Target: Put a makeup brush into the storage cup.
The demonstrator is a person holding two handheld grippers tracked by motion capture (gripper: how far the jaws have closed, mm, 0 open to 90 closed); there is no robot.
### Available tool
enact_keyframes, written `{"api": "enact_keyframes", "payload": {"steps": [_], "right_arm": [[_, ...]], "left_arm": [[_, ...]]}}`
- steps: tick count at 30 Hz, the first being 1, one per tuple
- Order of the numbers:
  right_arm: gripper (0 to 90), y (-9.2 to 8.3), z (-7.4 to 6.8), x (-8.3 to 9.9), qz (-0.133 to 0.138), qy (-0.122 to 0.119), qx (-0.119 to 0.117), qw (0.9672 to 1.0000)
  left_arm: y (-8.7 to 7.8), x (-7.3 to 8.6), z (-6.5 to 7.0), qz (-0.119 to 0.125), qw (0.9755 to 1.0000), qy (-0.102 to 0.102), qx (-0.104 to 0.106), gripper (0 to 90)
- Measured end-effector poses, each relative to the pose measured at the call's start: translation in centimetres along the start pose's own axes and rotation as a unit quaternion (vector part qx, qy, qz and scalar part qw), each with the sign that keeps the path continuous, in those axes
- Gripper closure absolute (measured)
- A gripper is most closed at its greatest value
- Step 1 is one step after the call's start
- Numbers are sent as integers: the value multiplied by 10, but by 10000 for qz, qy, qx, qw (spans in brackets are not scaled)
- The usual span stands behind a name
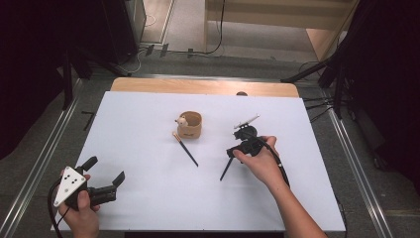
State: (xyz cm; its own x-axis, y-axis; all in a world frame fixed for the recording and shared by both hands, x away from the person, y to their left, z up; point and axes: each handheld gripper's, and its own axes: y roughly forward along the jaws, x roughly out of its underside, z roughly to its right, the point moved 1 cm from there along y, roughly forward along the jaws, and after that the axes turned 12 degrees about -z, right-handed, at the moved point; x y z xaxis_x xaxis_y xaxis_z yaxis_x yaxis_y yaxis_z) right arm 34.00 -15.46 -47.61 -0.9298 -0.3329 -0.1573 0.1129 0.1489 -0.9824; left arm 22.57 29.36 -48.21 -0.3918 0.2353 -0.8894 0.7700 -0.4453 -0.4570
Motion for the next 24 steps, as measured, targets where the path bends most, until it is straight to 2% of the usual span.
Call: {"api": "enact_keyframes", "payload": {"steps": [1,5,7,17,20,24], "right_arm": [[343,0,-1,-1,-111,55,-96,9999],[409,1,-3,-4,-274,213,-210,9992],[421,1,-3,-5,-302,209,-213,9991],[466,10,-7,-12,-602,462,-68,9971],[475,13,-8,-14,-651,485,-61,9967],[487,16,-8,-15,-697,509,69,9962]], "left_arm": [[0,0,0,4,10000,5,1,0],[1,0,1,-1,10000,4,6,0],[1,0,1,0,10000,17,2,0],[0,0,1,-5,10000,13,-1,0],[0,0,1,12,10000,21,2,0],[1,0,2,21,10000,47,16,0]]}}
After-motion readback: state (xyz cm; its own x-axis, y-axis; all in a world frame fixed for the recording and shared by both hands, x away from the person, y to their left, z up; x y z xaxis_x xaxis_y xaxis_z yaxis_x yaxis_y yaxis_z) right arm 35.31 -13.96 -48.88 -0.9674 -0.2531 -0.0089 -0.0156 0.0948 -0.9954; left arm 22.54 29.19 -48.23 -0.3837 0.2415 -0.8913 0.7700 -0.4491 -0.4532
